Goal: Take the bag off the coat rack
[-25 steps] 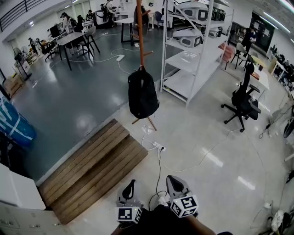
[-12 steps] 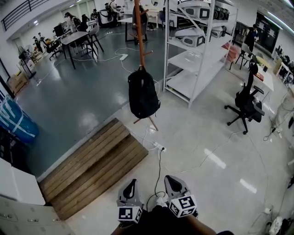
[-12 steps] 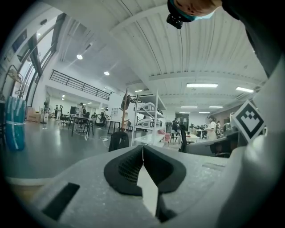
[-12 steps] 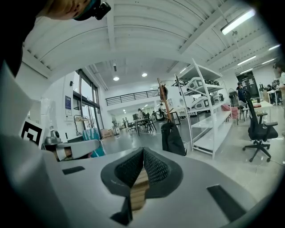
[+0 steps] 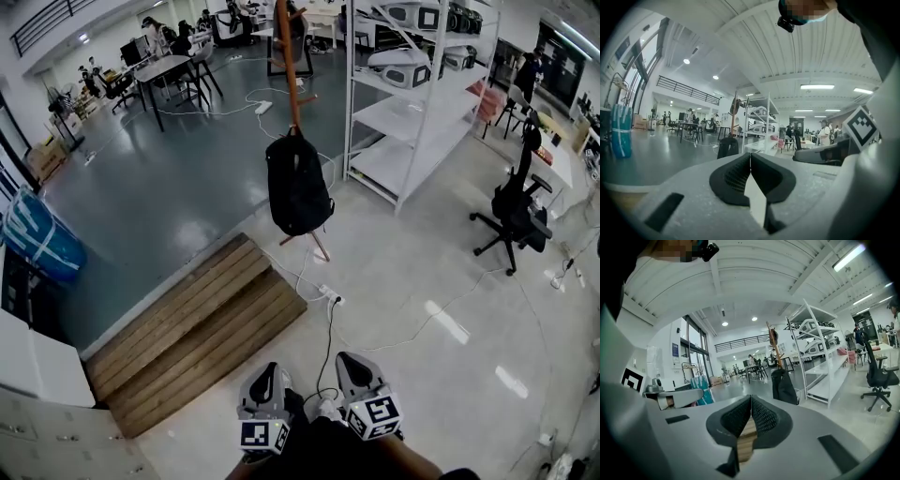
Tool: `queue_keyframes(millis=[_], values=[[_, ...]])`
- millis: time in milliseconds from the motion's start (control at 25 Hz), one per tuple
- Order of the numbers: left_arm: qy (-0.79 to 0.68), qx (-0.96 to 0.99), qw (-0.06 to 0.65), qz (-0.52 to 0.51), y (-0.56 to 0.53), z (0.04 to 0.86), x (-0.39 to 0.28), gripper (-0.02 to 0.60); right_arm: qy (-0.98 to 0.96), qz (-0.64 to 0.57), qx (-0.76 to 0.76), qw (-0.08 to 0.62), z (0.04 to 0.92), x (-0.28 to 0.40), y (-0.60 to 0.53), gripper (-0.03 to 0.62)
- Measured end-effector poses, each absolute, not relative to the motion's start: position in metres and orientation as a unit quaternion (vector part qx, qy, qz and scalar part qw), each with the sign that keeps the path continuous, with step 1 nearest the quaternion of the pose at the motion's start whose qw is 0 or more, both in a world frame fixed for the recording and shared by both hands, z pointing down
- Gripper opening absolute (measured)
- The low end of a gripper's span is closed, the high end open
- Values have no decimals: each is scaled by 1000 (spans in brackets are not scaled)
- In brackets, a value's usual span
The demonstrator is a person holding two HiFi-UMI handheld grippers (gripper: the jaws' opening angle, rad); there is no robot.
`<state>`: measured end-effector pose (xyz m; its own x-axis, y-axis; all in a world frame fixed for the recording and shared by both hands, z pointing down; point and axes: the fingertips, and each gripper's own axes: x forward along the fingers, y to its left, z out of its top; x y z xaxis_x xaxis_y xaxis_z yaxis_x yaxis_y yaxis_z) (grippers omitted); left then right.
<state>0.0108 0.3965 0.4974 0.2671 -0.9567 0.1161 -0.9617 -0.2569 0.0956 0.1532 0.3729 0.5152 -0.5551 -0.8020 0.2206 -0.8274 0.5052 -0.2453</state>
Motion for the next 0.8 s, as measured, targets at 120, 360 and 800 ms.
queue_keyframes(millis=[120,360,800], values=[[-609,789,80,18,384,503,9,18,-868,164,467,42,520,152,361,14],[-603,792,92,17,342,514,2,18,-863,168,474,48,528,145,323,14],[-575,811,104,16,217,521,-31,18,-851,165,495,65,531,105,205,14]])
